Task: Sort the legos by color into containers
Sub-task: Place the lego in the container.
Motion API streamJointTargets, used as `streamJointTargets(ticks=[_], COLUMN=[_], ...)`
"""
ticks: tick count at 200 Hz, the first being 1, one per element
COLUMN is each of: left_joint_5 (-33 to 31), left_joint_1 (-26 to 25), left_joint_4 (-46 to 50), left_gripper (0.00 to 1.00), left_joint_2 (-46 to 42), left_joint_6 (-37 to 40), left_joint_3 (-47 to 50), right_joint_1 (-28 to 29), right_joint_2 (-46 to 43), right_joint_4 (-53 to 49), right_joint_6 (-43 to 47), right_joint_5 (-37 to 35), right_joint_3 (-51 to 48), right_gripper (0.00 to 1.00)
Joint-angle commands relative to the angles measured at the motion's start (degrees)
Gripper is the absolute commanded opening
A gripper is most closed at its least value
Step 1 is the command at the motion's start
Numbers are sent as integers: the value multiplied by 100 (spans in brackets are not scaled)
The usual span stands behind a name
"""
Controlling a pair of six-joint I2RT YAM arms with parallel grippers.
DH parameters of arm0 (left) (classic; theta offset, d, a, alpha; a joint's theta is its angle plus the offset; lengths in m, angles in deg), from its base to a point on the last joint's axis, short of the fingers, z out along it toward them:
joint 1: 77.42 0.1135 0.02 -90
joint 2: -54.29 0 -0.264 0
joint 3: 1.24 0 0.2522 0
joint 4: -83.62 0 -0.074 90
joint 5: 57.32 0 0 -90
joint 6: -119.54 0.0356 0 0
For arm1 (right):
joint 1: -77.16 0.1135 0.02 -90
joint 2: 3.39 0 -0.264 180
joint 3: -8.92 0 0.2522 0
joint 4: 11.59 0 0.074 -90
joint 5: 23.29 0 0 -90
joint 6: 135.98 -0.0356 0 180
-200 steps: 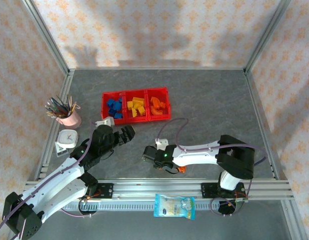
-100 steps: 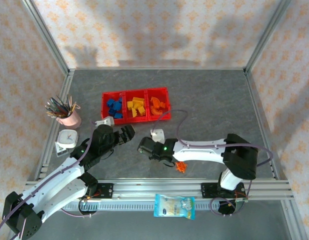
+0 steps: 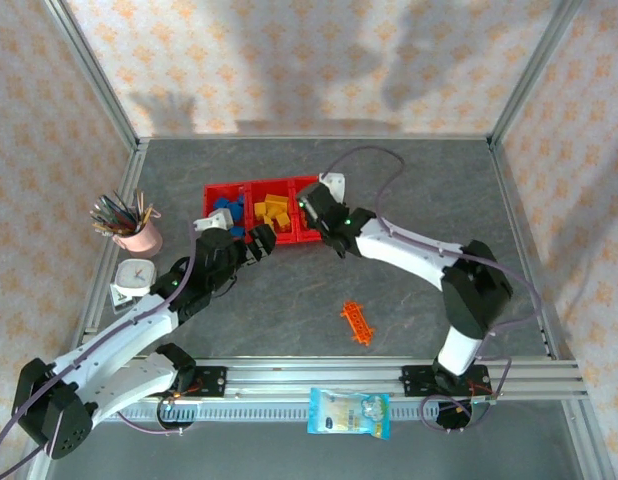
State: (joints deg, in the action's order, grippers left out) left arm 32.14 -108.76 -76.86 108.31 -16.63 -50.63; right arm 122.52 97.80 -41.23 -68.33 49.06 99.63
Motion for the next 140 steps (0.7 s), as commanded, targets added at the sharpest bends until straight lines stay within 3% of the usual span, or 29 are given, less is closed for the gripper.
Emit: streamJointTargets(ticks=[1, 34, 57, 104, 140], left_joint_5=[-201, -195, -184, -116, 50], left_joint_1=[64, 75, 96, 101, 106], left_joint_4=[-251, -343, -335, -297, -214], left_gripper=[99, 99, 99, 99, 99], left_joint_2=[138, 207, 180, 52, 3], left_joint_6=[186, 172, 170, 279, 309], left_joint_3=[-246, -255, -261, -251, -227], right_joint_1=[-199, -551, -599, -599, -588], right_joint_2=[490, 1357, 1622, 937, 27], right_joint_4=[375, 408, 336, 480, 352], right_joint_6=[608, 831, 994, 1126, 825], right_joint_5=[107, 372, 378, 508, 595], right_joint_3=[406, 1208, 1631, 1176, 174], right_gripper=[21, 21, 32, 52, 59])
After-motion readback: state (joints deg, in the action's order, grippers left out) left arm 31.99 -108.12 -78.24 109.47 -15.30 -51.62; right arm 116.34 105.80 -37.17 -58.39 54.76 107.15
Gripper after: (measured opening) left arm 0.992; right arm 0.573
